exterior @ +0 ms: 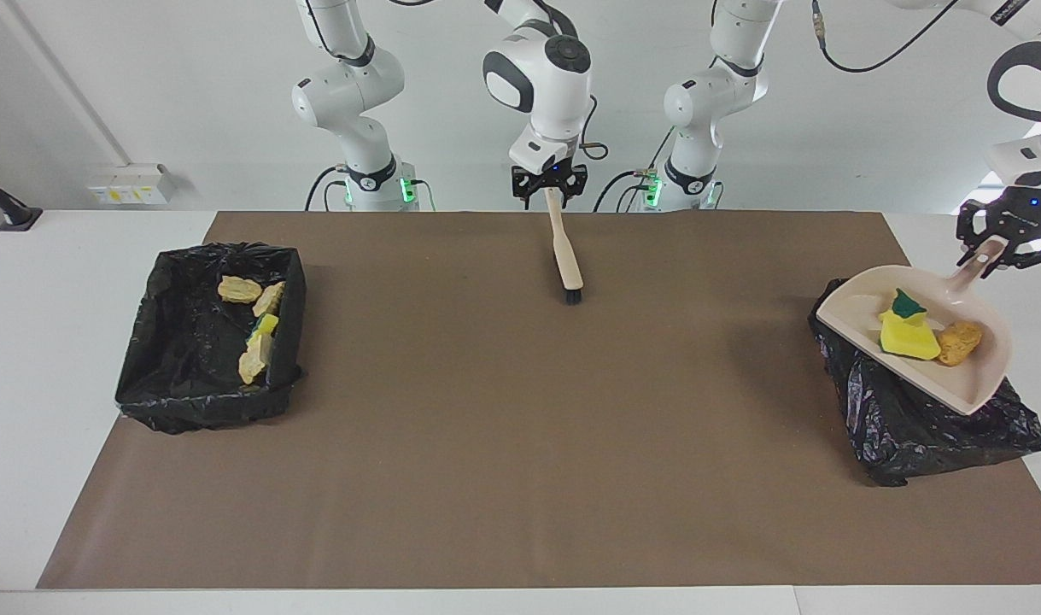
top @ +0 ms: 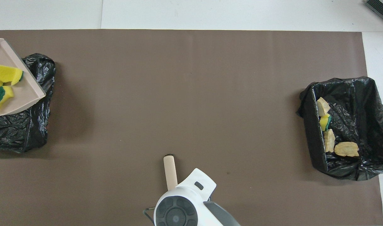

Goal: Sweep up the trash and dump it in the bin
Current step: 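Carry the loaded dustpan to the bin nearest the left gripper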

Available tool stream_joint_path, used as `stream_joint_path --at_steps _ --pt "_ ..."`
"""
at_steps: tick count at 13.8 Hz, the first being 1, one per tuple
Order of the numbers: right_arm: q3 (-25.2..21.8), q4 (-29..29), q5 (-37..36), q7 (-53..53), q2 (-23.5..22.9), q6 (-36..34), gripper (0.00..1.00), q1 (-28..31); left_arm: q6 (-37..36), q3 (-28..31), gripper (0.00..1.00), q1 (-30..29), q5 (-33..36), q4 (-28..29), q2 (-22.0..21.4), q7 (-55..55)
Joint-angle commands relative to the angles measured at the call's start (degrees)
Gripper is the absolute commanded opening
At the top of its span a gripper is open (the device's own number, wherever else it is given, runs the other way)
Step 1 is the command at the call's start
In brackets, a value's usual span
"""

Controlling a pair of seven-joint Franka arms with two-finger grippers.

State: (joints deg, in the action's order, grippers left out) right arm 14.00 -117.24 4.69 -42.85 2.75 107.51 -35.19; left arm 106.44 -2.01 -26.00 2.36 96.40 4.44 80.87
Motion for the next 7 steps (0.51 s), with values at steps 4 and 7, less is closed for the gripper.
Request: stream_joint_path --at_steps 4,7 --pt "0.32 12.81 -1.18 21.8 -0.2 -15.47 1.0 13.62 0.88 -0.01 0.0 -3.09 13.01 -5.44 3.64 4.56" --pt "0.15 15.55 -1.27 30.61 0.06 -17.95 1.0 20.75 0.97 -0.01 0.0 -1.96 26.32 -5.09 5.04 4.65"
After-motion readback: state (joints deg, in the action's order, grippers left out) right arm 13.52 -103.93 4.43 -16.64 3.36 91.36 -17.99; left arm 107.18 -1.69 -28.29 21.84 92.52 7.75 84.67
